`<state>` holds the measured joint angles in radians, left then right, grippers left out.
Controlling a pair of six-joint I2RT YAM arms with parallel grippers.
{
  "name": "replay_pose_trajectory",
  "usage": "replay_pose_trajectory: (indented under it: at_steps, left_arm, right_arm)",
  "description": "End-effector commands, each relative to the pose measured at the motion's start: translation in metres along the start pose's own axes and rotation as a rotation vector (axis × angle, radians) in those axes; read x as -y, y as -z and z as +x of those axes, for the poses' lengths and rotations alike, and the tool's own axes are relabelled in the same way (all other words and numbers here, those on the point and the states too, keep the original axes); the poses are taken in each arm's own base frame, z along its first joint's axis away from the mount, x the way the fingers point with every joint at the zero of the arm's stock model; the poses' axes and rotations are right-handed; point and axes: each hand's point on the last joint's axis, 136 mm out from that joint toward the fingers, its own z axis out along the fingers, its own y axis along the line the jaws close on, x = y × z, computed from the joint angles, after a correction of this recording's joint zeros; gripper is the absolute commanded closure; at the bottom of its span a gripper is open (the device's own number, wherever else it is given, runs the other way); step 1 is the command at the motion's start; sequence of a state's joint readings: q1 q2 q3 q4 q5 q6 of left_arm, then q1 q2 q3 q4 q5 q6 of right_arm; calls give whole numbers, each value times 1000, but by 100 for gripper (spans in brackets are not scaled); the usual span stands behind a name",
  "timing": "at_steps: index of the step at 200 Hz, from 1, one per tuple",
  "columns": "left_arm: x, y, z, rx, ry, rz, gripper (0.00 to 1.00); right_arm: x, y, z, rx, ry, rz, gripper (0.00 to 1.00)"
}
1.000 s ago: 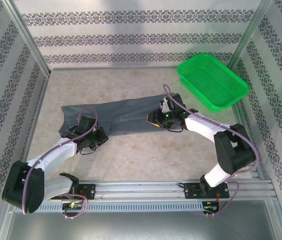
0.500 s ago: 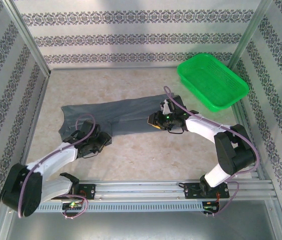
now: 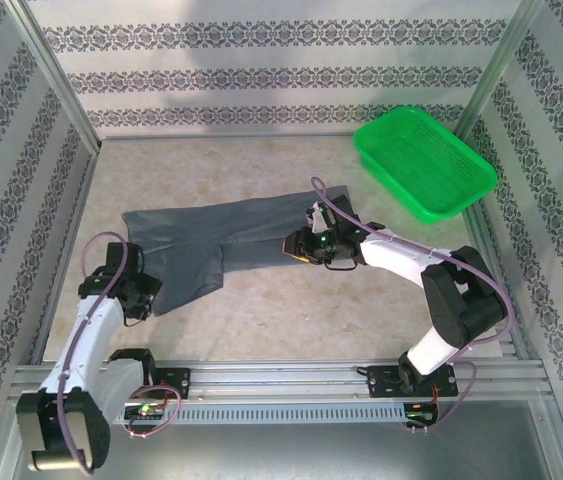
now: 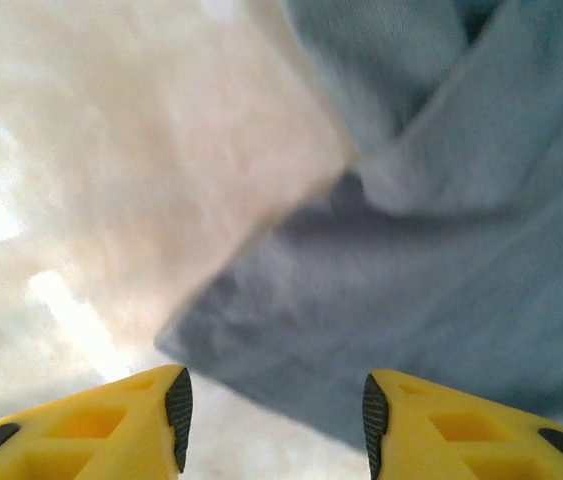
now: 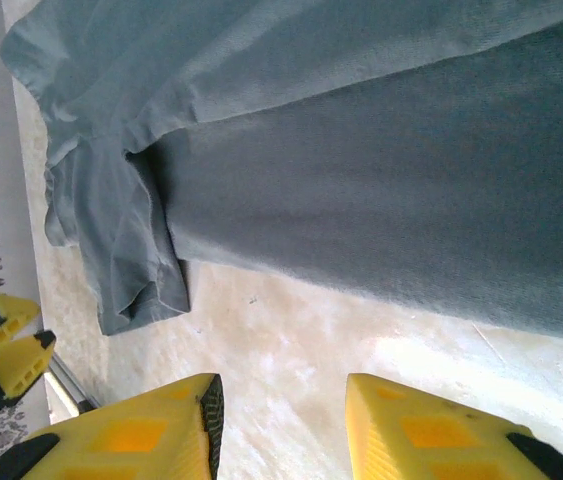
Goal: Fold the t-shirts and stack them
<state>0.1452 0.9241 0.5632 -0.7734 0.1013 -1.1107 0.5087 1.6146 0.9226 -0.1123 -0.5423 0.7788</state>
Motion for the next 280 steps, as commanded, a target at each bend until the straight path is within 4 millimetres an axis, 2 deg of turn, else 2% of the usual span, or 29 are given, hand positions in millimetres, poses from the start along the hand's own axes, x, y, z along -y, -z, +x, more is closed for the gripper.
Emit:
replay_pose_trajectory:
  at_steps: [1,13,48,82,103,147,186,222,259,280]
  left_arm:
    - [36,-4,-32,32,-35,121,52]
    - [53,-13,-48,48,-74,169,55]
    - [75,-30,-77,69,-218,202,63]
    - [96,-37,-92,40,-263,298,70]
    - [102,-42,-92,8,-304,309,72]
    - [84,-56,-83,-39,-317,238,73]
    - [73,-58,-87,-16,-317,179,71]
    - [64,-62,-80,-39,-319,151,69]
    - [62,-68,-71,-71,-316,174,69]
    - [65,-69,-70,-76,-316,189,70]
  right_arm:
    - [-11,-3,-8,3,41,-29,61]
    - [-11,-6,-8,-11,41,-36,61]
    - [-21,-8,-10,-41,48,-90,59]
    - [-30,-11,-8,-72,45,-142,58]
    - [-29,-11,-8,-74,39,-143,58]
    - [-31,-12,-13,-70,32,-148,58]
    - [-36,-13,-18,-70,32,-158,58]
    - [-40,-15,-21,-70,30,-173,58]
    - [-53,-15,-20,-80,40,-244,57]
    - [-54,-16,-20,-83,34,-252,57]
